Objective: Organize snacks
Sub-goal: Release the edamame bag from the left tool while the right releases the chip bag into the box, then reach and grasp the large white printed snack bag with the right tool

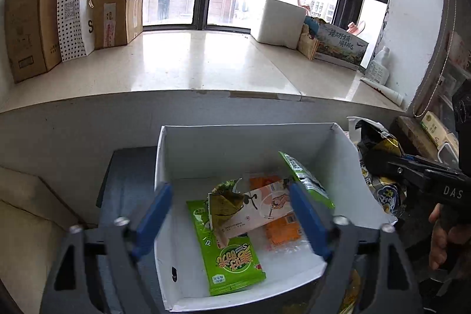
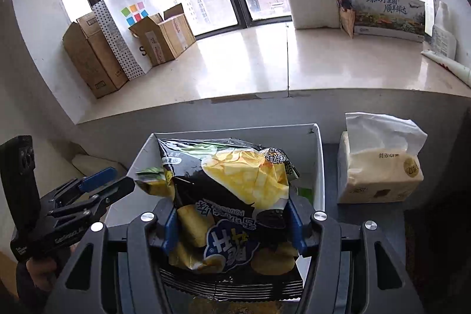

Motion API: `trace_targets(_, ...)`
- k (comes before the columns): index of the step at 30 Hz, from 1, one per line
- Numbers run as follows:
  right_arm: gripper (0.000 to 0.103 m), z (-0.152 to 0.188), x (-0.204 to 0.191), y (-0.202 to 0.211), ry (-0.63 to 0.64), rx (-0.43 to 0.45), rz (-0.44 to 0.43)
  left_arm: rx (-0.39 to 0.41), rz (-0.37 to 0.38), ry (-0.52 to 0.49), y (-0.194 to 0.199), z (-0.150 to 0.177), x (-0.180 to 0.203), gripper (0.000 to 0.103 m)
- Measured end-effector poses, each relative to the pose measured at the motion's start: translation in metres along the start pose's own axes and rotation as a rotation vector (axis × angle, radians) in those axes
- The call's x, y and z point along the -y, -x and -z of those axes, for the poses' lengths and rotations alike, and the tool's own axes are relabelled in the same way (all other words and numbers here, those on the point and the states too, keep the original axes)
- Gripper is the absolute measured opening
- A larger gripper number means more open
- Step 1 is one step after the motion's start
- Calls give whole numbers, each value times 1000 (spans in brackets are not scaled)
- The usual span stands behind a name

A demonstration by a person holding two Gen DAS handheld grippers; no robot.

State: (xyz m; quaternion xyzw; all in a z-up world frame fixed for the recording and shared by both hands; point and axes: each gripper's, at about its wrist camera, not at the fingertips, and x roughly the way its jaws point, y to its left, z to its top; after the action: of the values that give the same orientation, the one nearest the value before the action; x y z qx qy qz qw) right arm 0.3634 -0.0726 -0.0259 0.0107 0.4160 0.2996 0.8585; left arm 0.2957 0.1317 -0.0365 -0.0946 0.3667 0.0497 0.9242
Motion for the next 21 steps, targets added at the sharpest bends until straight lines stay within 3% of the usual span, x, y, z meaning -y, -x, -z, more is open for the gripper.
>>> trace_targets(3, 93, 4, 6, -16, -15, -36, 2, 4, -35, 5, 1, 8, -3, 103)
trace_targets(5, 103, 10, 7, -4, -23, 23, -24, 14, -10, 22, 7, 14, -7, 103)
trace_targets(9, 103, 12, -1, 20, 21, 82, 5, 6, -12, 25, 16, 19, -7, 103)
trace_targets(15, 103, 17, -4, 78, 47, 176, -40, 37, -1, -10, 51, 26, 1, 103)
trace_targets(17, 103, 25, -3, 101, 53, 212, -60, 57, 11, -36, 67, 30, 7, 103)
trace_targets(21, 103, 44, 3, 141, 74, 267, -20, 124, -21, -81, 104, 36, 21, 103)
